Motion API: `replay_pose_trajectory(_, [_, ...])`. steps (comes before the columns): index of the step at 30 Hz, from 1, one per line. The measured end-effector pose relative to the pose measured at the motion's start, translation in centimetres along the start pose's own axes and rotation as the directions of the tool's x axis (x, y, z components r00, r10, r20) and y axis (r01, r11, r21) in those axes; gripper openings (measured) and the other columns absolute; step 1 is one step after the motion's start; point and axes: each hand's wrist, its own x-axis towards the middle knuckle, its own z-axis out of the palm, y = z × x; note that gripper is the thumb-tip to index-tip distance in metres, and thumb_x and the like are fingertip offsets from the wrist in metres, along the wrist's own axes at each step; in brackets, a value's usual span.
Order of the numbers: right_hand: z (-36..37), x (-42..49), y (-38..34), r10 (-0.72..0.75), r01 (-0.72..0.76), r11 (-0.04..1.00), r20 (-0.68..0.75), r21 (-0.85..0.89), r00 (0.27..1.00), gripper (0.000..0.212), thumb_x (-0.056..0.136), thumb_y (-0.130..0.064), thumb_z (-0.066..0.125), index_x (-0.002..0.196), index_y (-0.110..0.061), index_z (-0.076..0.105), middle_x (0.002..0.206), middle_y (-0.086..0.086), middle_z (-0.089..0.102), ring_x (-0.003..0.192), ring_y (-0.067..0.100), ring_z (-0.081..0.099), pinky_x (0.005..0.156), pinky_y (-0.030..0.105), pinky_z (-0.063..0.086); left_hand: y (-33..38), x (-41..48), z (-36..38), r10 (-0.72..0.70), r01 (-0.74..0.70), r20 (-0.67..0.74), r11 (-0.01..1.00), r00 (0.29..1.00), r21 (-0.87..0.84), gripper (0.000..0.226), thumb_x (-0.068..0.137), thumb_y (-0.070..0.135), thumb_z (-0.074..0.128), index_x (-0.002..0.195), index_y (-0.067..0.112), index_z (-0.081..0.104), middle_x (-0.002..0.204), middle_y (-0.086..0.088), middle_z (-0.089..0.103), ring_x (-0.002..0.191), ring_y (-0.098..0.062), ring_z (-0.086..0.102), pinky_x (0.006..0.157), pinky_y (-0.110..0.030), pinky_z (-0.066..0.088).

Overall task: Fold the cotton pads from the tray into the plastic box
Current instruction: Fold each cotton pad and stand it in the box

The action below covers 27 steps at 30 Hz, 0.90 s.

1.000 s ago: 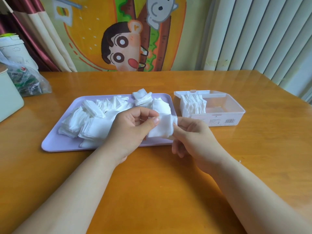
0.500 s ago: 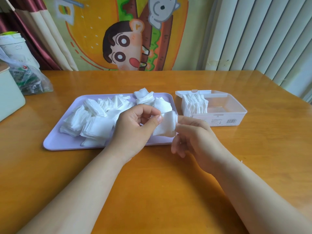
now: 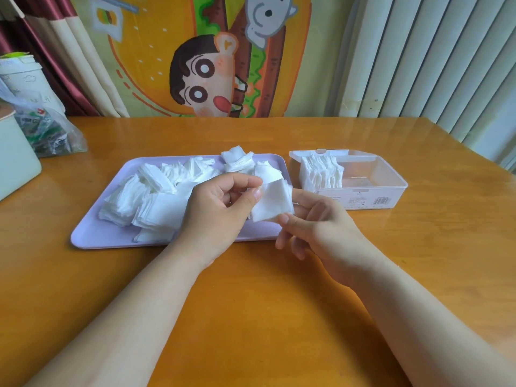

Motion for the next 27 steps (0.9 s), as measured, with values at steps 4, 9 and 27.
replay_pose_trajectory(4, [-0.2, 0.2, 0.3, -0.006, 0.006, 1.0, -0.008, -0.007, 1.0, 0.036, 0.105, 0.009, 0.051, 0.133, -0.009, 0.066, 0.077, 0.0, 0.076, 0.062, 0.018, 0.066, 0.048, 0.027, 0.039, 0.4, 0.1, -0.2, -0.018, 0.018, -0.007, 0.999, 1.0, -0.042, 0.022, 0.094, 0.005, 0.075, 0.107, 0.023, 0.077, 0.098, 0.009, 0.08, 0.092, -0.012, 0.076, 0.082, -0.023, 0.06])
replay_pose_trajectory(9, [-0.2, 0.4, 0.7, 0.009, -0.01, 1.0, -0.047, -0.008, 0.999, 0.035, 0.106, 0.01, 0.048, 0.131, -0.008, 0.066, 0.071, -0.001, 0.074, 0.058, 0.018, 0.065, 0.048, 0.027, 0.039, 0.6, 0.2, -0.2, -0.055, 0.049, -0.072, 0.995, 0.996, -0.081, 0.018, 0.089, 0.002, 0.08, 0.101, 0.016, 0.077, 0.084, 0.003, 0.078, 0.071, -0.015, 0.075, 0.07, -0.024, 0.06])
replay_pose_trajectory(27, [-0.9, 1.6, 2.3, 0.039, -0.057, 0.996, -0.229, -0.071, 0.973, 0.038, 0.097, 0.002, 0.052, 0.112, -0.023, 0.077, 0.07, 0.015, 0.072, 0.068, 0.037, 0.055, 0.052, 0.033, 0.04, 0.4, 0.8, -1.2, 0.021, -0.021, -0.116, 1.0, 0.993, 0.0, 0.02, 0.103, 0.012, 0.062, 0.101, 0.027, 0.075, 0.093, 0.008, 0.075, 0.084, -0.013, 0.071, 0.081, -0.037, 0.062])
